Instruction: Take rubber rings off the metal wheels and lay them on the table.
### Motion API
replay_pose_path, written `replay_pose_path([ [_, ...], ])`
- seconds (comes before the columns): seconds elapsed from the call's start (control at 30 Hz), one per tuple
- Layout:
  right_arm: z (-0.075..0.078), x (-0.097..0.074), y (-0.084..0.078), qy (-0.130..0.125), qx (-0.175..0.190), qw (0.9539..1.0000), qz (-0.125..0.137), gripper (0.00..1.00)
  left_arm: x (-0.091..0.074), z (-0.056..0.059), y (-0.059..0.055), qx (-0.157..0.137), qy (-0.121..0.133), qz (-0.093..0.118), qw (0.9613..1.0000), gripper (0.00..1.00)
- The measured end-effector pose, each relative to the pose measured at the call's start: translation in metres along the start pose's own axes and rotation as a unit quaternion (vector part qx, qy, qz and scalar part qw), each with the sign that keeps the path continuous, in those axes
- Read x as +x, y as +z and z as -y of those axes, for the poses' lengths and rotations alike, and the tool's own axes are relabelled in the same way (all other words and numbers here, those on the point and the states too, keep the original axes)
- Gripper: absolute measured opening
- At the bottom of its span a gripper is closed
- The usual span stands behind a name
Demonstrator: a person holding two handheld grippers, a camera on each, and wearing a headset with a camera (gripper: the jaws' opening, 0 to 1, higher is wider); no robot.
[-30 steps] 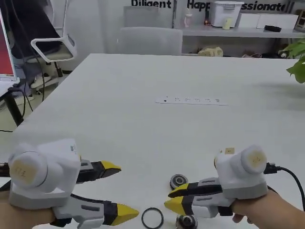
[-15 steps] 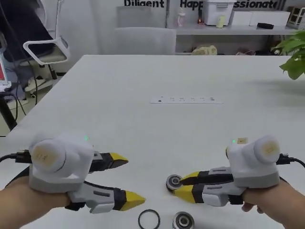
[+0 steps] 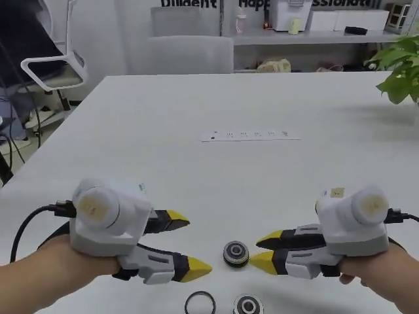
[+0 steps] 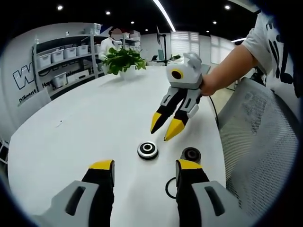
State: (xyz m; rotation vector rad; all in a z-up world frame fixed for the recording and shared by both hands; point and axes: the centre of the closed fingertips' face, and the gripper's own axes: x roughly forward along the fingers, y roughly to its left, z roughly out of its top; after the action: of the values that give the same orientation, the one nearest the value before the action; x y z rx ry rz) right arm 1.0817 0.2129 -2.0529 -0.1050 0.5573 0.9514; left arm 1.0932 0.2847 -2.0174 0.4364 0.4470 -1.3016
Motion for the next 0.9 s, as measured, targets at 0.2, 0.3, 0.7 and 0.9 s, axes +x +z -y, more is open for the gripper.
replay_pose_path([
  [0.2,0.005,0.002,-0.008,-0.008,-0.005,0.9999,-0.008,0.22,0.013,-0.001,0.001,-0.006,-0.007,-0.003,1.0000,0.45],
  [0.3,0.006,0.003,-0.010,-0.010,-0.004,0.9999,-0.008,0.23,0.020,-0.001,0.002,-0.009,-0.010,-0.004,0.9999,0.43],
  [0.7,0.004,0.006,-0.013,-0.010,0.009,0.9999,-0.002,0.26,0.047,0.005,0.004,-0.024,-0.026,-0.009,0.9993,0.34],
  [0.9,0.003,0.006,-0.013,-0.008,0.011,0.9999,0.000,0.26,0.057,0.009,0.005,-0.012,-0.032,-0.015,0.9993,0.25],
])
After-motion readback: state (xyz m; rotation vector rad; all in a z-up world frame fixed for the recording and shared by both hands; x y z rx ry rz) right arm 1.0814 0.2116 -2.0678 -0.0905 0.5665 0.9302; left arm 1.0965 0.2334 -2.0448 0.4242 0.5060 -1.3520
